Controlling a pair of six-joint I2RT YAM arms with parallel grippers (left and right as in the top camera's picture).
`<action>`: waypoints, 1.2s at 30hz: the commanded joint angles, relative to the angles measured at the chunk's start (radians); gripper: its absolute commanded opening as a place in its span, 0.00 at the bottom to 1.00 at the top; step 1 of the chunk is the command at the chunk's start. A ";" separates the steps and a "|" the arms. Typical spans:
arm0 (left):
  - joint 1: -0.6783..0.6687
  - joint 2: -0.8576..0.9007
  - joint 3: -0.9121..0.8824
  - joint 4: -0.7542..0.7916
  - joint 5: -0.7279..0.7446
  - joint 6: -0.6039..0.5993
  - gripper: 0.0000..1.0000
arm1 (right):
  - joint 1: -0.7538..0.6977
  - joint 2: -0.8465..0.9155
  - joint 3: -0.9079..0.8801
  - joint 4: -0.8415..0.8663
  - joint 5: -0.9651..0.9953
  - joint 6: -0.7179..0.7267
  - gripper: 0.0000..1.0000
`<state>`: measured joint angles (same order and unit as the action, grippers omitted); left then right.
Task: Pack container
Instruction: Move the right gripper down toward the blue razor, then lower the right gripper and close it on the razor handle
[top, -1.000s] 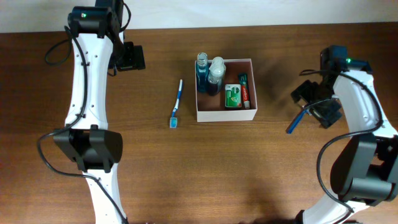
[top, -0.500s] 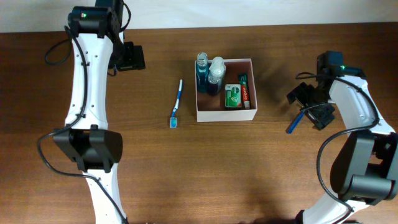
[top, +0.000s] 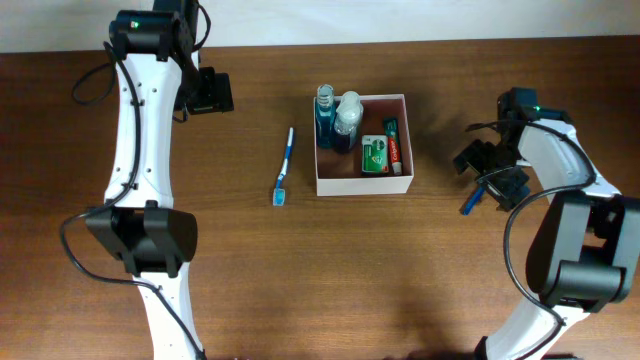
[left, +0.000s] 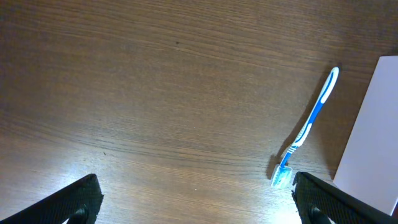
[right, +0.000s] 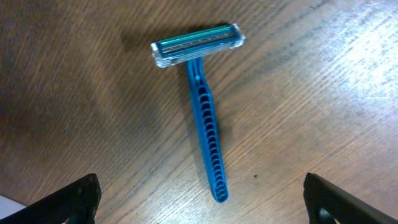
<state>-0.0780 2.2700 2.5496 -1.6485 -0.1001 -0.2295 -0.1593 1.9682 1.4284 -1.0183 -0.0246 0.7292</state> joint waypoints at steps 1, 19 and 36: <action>0.003 -0.008 -0.004 0.002 0.007 -0.009 0.99 | 0.016 0.033 -0.010 0.008 0.025 -0.018 0.99; 0.003 -0.008 -0.004 0.002 0.007 -0.009 0.99 | 0.016 0.060 -0.043 0.058 0.036 -0.052 0.99; 0.003 -0.008 -0.004 0.002 0.007 -0.009 0.99 | 0.016 0.103 -0.043 0.080 0.036 -0.091 0.99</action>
<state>-0.0780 2.2700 2.5496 -1.6485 -0.1005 -0.2295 -0.1493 2.0518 1.3952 -0.9401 -0.0048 0.6498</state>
